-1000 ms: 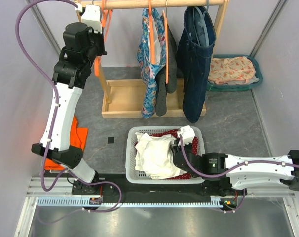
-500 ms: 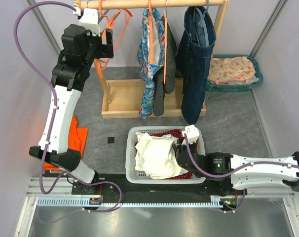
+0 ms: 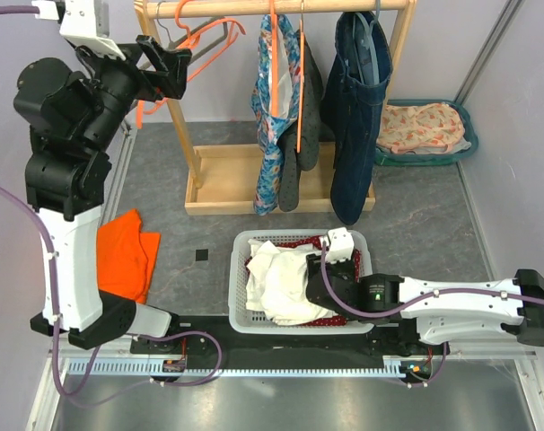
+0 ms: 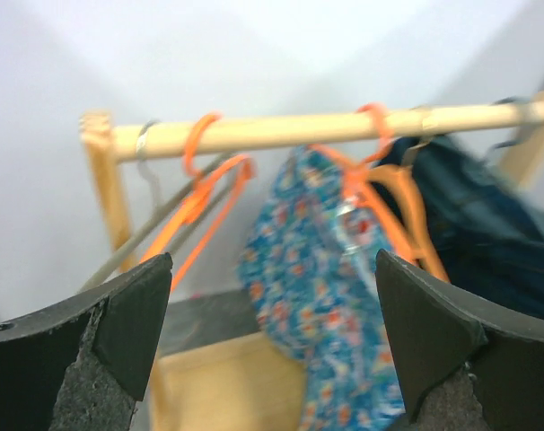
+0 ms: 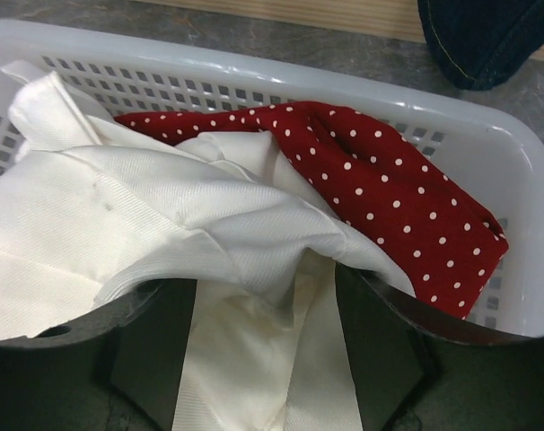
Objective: Remove the skirt from the hanger
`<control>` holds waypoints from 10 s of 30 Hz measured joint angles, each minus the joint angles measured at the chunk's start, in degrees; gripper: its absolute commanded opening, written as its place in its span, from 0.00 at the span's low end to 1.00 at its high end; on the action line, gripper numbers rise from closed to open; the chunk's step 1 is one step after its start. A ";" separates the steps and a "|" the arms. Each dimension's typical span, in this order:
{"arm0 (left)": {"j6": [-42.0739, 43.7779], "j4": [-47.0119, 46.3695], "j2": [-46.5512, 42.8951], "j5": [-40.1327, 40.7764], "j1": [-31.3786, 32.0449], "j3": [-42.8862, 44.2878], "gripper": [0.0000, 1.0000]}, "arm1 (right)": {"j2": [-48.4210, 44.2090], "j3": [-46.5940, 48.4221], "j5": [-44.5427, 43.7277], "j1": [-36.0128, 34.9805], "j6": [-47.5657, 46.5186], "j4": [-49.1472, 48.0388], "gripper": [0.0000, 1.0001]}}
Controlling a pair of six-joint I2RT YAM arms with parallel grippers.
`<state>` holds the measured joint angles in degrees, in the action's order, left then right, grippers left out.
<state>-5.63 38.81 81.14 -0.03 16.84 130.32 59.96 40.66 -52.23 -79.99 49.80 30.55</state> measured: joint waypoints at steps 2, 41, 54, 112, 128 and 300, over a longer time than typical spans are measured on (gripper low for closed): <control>-1.46 -0.46 0.68 -2.99 1.20 1.86 1.00 | 1.05 0.00 -0.24 0.02 1.14 0.98 0.70; 0.90 -1.25 18.69 7.06 18.29 -4.26 0.59 | -2.27 0.00 -1.86 0.02 3.58 1.62 0.78; 2.71 -1.25 18.69 9.07 18.34 -5.90 0.25 | -2.43 0.00 -1.86 0.02 3.54 1.64 0.77; 16.74 15.56 -24.39 6.88 18.38 -17.42 0.02 | -1.40 19.37 12.94 -0.39 -2.25 18.91 0.98; 16.85 18.45 -20.76 1.88 18.38 -13.33 0.02 | -5.70 20.94 0.46 -4.90 -10.71 8.92 0.79; 23.19 19.37 -24.96 -22.71 17.77 -13.57 0.28 | 15.82 71.84 32.79 5.42 -72.83 15.21 0.00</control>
<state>17.56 58.17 56.18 -22.74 34.61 116.75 75.79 112.51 -19.44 -74.56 -23.03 45.76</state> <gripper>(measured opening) 0.602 0.110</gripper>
